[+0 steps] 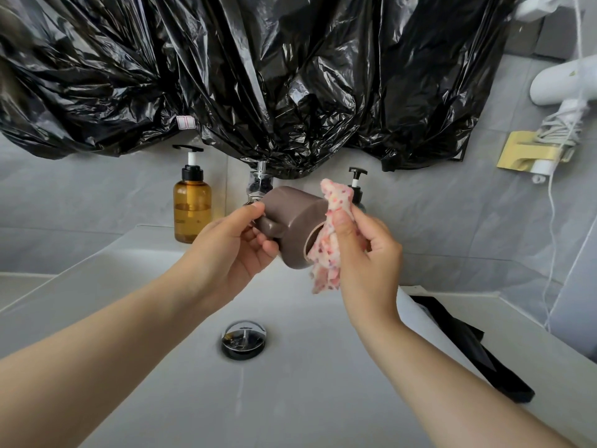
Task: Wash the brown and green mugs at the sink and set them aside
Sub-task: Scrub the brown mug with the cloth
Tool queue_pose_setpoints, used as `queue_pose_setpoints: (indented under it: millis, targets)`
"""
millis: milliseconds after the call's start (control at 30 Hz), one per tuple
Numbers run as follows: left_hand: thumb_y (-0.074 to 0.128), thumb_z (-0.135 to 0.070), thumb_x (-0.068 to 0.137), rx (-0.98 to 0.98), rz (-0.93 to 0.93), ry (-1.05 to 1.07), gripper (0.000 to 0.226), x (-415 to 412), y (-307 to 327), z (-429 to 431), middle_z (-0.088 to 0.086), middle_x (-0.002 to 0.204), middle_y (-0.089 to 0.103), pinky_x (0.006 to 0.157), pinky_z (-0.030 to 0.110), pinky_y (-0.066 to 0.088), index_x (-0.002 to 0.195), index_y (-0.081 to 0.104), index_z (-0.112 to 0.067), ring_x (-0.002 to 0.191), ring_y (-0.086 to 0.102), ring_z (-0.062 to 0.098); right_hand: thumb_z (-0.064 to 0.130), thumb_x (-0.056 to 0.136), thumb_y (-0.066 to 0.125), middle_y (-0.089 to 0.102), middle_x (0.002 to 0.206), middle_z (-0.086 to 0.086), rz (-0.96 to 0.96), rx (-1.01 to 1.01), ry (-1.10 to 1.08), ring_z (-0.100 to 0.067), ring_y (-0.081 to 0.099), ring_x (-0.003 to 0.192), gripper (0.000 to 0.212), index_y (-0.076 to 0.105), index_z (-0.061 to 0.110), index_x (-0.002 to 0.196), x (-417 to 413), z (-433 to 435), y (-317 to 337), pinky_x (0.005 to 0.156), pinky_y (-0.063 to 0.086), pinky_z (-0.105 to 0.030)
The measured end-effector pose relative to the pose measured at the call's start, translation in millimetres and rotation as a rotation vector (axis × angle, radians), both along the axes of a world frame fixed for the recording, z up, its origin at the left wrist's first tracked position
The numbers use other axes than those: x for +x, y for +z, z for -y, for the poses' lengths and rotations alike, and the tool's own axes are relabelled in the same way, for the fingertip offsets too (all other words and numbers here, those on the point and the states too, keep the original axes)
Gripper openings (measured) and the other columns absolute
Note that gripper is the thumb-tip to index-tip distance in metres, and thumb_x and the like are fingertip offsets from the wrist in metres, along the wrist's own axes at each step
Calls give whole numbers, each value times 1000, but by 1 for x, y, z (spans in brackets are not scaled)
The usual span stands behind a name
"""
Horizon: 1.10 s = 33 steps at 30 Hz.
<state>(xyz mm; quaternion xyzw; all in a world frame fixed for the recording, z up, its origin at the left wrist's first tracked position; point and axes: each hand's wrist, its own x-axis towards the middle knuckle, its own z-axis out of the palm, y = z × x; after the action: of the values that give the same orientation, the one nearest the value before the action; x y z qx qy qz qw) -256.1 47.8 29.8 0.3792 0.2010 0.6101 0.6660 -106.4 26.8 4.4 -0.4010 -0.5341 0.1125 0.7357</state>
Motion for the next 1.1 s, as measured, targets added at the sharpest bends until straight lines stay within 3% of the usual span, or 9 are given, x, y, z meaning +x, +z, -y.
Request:
queue_pose_setpoints:
  millis: [133, 267, 400, 533, 667, 833, 967, 1033, 1100]
  targets:
    - [52, -11, 98, -22, 87, -19, 42, -1, 2, -1, -2, 51, 43, 41, 17, 41, 56, 55, -9, 41, 42, 7, 44, 98, 52, 67, 74, 13, -66, -128, 7, -10, 63, 77, 34, 73, 17, 103, 8, -8, -6, 78, 56, -41]
    - [49, -11, 97, 7, 60, -54, 57, 0, 0, -1, -1, 55, 46, 42, 17, 42, 41, 59, -14, 44, 41, 7, 57, 99, 37, 70, 97, 11, -86, -244, 124, -15, 65, 94, 34, 63, 42, 115, 3, -16, -12, 89, 52, -43]
    - [50, -14, 99, 33, -82, -87, 30, -2, 1, -1, 2, 56, 55, 46, 19, 48, 72, 61, -7, 48, 47, 10, 63, 95, 33, 65, 125, 0, -37, -188, 128, -19, 58, 108, 38, 53, 55, 125, 2, -12, -6, 105, 43, -49]
    - [55, -13, 94, 113, -212, -79, 10, -3, 1, 1, 5, 61, 65, 55, 24, 57, 96, 57, -3, 54, 56, 14, 51, 103, 32, 65, 95, 22, -31, -90, 101, -2, 64, 88, 29, 56, 51, 119, 11, -4, 4, 83, 56, -28]
    - [63, -11, 83, 211, -229, -3, 34, -5, -2, 1, 8, 69, 65, 61, 32, 61, 115, 51, -16, 55, 63, 17, 50, 103, 32, 62, 78, 7, -66, -94, 158, -10, 54, 62, 34, 57, 41, 124, 11, -1, 6, 57, 51, -37]
    - [58, -34, 80, 490, -626, 52, 29, -11, 0, 2, 7, 72, 59, 64, 32, 62, 83, 58, -6, 60, 62, 15, 47, 103, 34, 63, 85, 3, -89, -88, 110, -5, 58, 72, 34, 57, 39, 127, 13, -6, 3, 78, 50, -33]
    - [63, -42, 74, 663, -871, 95, 32, -16, -1, 2, 6, 68, 59, 62, 34, 61, 76, 57, -12, 61, 64, 19, 40, 104, 35, 61, 111, 19, -96, -60, 91, -1, 59, 109, 30, 57, 40, 126, 18, -4, 9, 100, 45, -24]
    - [65, -42, 73, 694, -906, 107, 28, -16, -2, 0, 2, 64, 56, 59, 29, 58, 72, 56, -16, 59, 62, 17, 43, 104, 35, 62, 107, 19, -72, -73, 96, -3, 60, 96, 31, 58, 39, 125, 18, -2, 11, 87, 50, -27]
    - [64, -42, 73, 683, -858, 130, 28, -15, -4, -2, 2, 61, 53, 56, 23, 53, 72, 54, -15, 56, 58, 15, 44, 104, 35, 60, 80, 8, -62, -94, 137, -9, 52, 59, 36, 61, 21, 113, 15, 2, 13, 52, 47, -28]
